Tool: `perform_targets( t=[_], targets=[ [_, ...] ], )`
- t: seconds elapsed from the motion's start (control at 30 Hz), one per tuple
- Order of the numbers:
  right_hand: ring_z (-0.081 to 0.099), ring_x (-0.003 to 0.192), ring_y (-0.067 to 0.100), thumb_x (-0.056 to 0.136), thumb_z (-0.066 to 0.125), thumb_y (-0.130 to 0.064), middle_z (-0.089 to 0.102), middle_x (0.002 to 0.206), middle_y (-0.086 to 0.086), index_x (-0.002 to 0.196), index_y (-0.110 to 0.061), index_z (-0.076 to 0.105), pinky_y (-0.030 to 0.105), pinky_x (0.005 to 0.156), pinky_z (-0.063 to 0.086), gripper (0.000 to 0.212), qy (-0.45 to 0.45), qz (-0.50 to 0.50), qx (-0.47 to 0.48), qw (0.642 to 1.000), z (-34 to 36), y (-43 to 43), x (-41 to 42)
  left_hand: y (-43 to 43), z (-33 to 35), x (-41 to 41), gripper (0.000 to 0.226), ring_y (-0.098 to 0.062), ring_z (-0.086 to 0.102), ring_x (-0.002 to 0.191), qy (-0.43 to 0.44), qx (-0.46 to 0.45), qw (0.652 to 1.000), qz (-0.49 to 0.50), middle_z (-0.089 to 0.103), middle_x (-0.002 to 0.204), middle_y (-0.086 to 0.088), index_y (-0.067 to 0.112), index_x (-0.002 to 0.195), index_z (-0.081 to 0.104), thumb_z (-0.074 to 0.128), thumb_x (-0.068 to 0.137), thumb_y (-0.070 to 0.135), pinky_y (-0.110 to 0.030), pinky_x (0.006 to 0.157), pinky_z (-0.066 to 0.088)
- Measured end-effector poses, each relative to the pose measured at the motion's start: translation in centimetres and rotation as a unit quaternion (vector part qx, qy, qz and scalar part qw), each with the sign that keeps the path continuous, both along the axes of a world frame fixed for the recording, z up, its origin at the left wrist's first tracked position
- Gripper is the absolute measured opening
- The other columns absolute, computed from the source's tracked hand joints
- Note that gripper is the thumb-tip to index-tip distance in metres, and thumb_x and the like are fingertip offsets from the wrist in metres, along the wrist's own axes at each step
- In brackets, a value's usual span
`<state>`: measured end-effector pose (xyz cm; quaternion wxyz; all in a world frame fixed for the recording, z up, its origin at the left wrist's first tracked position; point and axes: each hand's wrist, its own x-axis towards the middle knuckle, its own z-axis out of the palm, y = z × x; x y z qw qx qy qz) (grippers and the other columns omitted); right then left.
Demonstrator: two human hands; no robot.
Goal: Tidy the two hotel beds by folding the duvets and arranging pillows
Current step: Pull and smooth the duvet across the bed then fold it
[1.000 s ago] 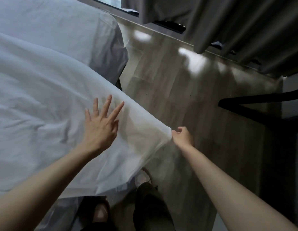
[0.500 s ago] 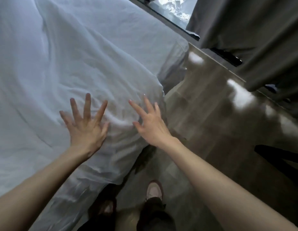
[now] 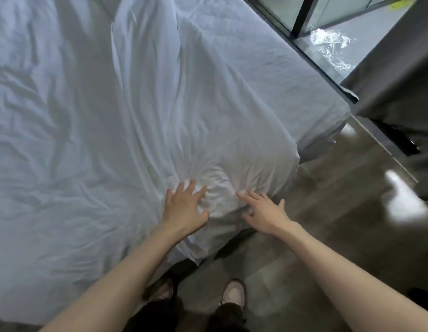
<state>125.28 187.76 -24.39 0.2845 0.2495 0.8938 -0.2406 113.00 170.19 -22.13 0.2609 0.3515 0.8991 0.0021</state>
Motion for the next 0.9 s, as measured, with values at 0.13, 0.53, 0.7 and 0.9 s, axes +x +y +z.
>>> perform_targets(
  t=[0.13,0.53,0.7,0.9],
  targets=[
    [0.006,0.149,0.024,0.098,0.045,-0.029,0.012,0.162,-0.008,0.151,-0.044,0.015,0.063,0.114,0.005,0.063,0.070,-0.009,0.024,0.997,5.5,-0.9,0.8,-0.8,4.8,0.6,0.063,-0.025,-0.003,0.149,-0.004,0.012,1.000,0.010,-0.002,0.163,0.001,0.033,0.154,0.007,0.036,0.099,0.046,-0.048,0.120,0.005],
    [0.003,0.150,0.022,0.098,0.046,-0.031,0.008,0.162,-0.009,0.150,-0.049,0.013,0.051,0.120,0.009,0.063,0.190,0.050,0.060,0.979,22.6,-5.1,2.0,-5.6,20.1,3.9,0.060,-0.020,-0.017,0.147,0.095,0.076,0.993,0.012,-0.014,0.161,0.005,0.036,0.153,-0.004,0.026,0.102,0.047,-0.051,0.116,-0.009],
    [-0.001,0.150,0.022,0.099,0.045,-0.033,0.004,0.162,-0.010,0.150,-0.049,0.011,0.050,0.120,0.008,0.063,0.215,0.045,0.096,0.971,29.8,-6.1,2.7,-6.9,26.4,3.1,0.060,-0.020,-0.017,0.147,0.136,0.101,0.985,-0.024,-0.014,0.161,0.006,0.035,0.153,-0.004,0.025,0.102,0.046,-0.051,0.116,-0.009],
    [-0.006,0.149,0.025,0.098,0.049,-0.035,-0.002,0.162,-0.009,0.149,-0.050,0.006,0.054,0.119,0.009,0.069,0.212,0.036,0.129,0.968,36.4,-5.6,5.0,-7.4,32.5,3.2,0.060,-0.021,-0.015,0.148,0.157,0.135,0.976,-0.073,-0.012,0.161,0.008,0.036,0.152,-0.004,0.026,0.102,0.047,-0.051,0.117,-0.005]
  ],
)
